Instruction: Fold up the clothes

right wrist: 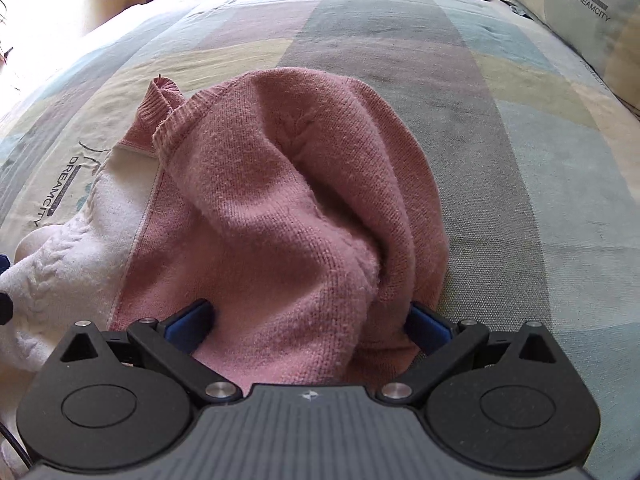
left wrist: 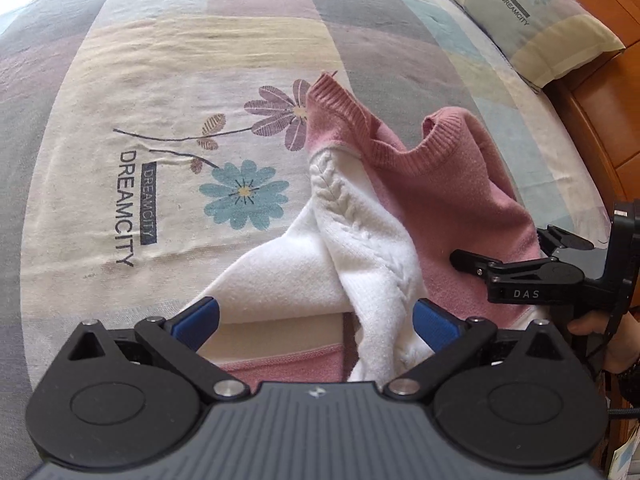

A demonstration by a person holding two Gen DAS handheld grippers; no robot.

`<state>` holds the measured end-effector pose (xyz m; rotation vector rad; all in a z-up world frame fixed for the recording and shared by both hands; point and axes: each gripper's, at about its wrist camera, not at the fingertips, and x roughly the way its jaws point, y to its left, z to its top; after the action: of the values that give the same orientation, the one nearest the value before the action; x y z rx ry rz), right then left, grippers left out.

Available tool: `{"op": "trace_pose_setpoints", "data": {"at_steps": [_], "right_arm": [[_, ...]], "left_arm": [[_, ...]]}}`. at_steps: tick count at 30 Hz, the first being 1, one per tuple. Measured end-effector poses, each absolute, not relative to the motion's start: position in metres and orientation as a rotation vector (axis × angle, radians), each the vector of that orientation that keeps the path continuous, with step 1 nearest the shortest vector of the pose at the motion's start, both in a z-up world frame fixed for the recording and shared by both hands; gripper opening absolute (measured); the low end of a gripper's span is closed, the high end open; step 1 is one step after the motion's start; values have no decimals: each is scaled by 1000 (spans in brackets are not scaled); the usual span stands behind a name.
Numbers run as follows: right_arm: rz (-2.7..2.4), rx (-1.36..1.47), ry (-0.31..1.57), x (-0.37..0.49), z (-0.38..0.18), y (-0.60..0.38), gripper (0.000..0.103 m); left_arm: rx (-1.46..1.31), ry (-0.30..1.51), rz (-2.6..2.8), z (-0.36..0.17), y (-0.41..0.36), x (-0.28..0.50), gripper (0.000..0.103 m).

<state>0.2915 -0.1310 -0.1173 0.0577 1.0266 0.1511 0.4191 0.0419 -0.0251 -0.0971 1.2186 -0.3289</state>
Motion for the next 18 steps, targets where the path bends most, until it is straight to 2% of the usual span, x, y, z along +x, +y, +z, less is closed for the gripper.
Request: {"op": "trace_pose_setpoints", "data": {"at_steps": [6, 14, 18], "right_arm": [[149, 48, 1053, 296, -112, -130, 103], [126, -18, 1022, 324, -76, -124, 103], [86, -86, 1070, 348, -90, -115, 103]], "left_arm": [[54, 1167, -343, -32, 42, 461, 102], [4, 1152, -406, -51, 6, 477, 102], [-3, 1168, -396, -54, 3, 469, 102]]}}
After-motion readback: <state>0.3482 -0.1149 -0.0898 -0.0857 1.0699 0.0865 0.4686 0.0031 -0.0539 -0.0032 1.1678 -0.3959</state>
